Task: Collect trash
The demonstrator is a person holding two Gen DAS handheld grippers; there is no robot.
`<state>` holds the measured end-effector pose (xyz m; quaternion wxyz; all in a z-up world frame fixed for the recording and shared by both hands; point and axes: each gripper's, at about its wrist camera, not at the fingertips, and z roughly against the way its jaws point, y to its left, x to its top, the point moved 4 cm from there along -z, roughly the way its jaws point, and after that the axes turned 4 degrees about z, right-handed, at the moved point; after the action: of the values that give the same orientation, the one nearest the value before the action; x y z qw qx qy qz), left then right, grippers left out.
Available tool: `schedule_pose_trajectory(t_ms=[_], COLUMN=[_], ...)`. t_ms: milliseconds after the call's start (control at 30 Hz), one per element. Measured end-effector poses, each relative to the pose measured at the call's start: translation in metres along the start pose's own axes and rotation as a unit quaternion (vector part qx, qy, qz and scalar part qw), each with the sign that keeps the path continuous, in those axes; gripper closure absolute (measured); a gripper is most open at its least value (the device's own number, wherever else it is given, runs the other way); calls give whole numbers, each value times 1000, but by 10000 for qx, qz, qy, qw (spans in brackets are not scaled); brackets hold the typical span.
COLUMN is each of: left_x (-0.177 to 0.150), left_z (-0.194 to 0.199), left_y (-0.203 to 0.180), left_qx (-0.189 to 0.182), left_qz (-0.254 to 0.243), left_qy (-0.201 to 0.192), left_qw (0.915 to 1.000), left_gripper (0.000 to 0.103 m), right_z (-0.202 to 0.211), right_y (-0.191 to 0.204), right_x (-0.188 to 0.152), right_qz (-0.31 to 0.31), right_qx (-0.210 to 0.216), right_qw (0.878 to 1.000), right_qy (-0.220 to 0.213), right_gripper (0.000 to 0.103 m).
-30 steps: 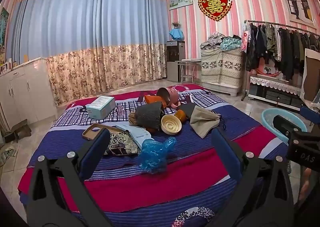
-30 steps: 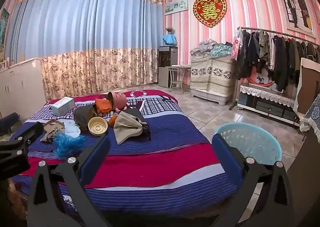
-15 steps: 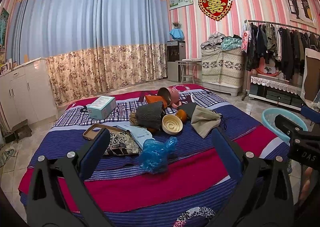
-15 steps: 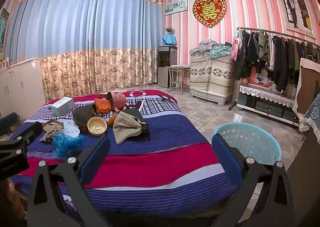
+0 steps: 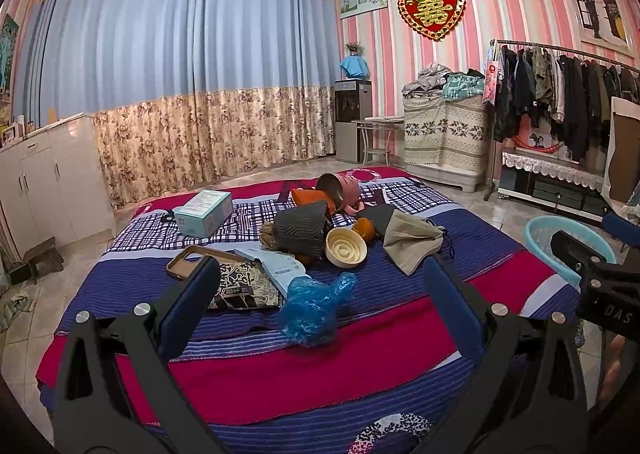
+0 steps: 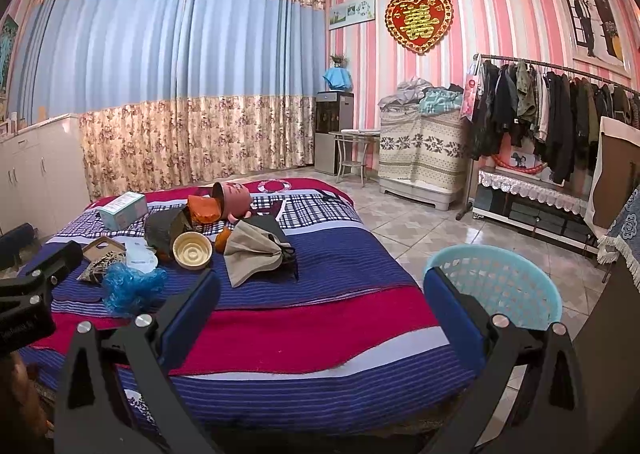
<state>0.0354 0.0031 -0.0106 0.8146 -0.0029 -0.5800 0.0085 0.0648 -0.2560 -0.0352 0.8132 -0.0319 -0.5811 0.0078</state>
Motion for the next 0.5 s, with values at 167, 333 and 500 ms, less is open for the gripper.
schedule_pose_trajectory(t_ms=[167,333,500], left_x=[-1,-1,-1], left_z=[0,-1,-1], left_y=[0,0,0], left_qx=[3,2,6], left_qz=[-2,-6,-3], left_qy=[7,0,5], left_qw=[10000,10000,10000], left_gripper=[5,5,5], right_z=[0,0,0], right_y=[-2,-2,-2], right_x=[-1,-1,-1], right_qz=[11,12,19], right_qx=[-15,-15,-16], right_qw=[10000,10000,10000], right_qy=[17,24,20], right_gripper=[4,4,4])
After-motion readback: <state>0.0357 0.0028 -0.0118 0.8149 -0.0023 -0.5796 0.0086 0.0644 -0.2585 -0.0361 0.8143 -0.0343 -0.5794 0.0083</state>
